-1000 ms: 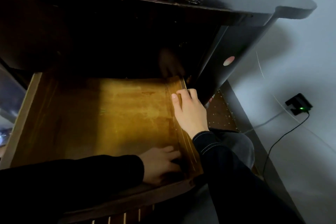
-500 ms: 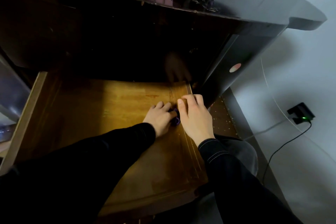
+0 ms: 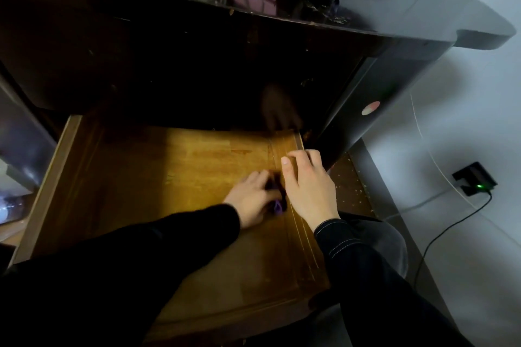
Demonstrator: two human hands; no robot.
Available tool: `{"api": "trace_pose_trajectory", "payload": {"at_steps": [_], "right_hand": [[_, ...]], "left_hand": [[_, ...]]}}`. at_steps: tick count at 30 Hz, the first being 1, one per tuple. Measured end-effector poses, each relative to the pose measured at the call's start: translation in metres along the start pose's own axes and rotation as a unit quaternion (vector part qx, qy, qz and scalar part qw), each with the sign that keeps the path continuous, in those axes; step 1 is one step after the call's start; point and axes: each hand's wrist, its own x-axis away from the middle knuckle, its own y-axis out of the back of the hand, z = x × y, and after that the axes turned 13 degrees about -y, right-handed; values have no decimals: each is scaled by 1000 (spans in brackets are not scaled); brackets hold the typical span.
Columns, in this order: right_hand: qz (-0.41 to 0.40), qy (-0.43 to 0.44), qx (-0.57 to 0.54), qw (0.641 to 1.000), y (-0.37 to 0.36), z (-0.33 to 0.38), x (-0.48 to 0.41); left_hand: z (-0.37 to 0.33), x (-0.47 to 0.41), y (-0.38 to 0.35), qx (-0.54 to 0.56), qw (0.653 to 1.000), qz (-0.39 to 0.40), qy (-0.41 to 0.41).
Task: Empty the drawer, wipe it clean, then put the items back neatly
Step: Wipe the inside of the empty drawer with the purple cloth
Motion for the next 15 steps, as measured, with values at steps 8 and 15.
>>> {"api": "trace_pose_trajectory", "payload": {"at_steps": [8, 15], "right_hand": [[-1, 2, -9, 1000, 1, 0, 0], [22, -6, -13, 1000, 3, 1, 3]], "left_hand": [[16, -29, 3, -42, 996, -7, 72], [-52, 51, 10, 20, 966, 158, -206]]}}
